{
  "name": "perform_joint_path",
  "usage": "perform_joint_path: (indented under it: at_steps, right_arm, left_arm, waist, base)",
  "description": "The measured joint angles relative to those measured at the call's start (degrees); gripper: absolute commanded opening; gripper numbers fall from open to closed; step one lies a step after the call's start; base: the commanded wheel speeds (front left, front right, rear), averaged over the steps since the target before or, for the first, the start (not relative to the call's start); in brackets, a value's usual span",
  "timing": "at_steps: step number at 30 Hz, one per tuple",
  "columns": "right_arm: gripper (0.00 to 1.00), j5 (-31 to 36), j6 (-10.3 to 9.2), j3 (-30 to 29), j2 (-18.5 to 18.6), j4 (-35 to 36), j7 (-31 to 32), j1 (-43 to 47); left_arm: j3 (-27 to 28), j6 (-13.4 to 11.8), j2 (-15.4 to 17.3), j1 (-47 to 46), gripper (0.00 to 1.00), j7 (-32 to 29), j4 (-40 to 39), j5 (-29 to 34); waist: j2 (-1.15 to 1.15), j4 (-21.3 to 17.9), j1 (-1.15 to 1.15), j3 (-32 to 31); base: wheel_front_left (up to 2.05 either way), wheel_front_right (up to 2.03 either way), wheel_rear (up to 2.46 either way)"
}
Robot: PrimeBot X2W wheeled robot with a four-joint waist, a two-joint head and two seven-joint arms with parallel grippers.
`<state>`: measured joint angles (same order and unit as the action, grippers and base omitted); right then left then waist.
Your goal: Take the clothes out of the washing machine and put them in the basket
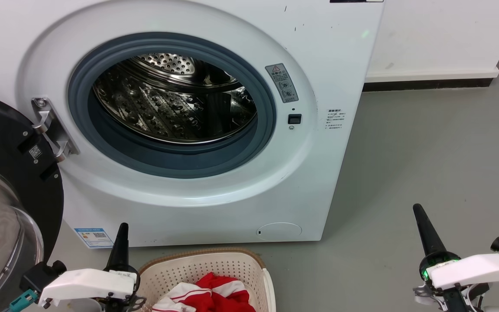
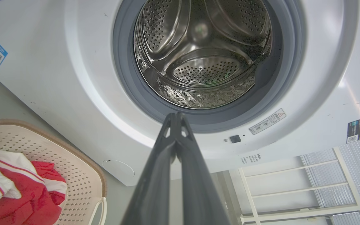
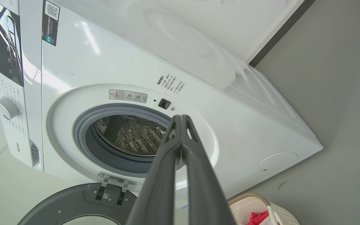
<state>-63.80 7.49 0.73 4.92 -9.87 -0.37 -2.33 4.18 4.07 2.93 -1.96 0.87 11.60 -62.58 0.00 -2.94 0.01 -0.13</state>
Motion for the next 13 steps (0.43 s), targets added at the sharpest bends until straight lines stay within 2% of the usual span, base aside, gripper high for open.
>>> perform_joint_path:
  at_steps: [13]
  right_arm:
    - [0.0, -7.94, 0.0, -1.08, 0.01, -1.08, 1.2, -0.79]
  left_arm:
    - [0.58, 0.99, -0.01, -1.01, 0.0, -1.94, 0.67, -7.56]
  waist:
    - [0.0, 0.62, 0.0, 0.07]
  base:
    - [0.0, 0.0, 0.0]
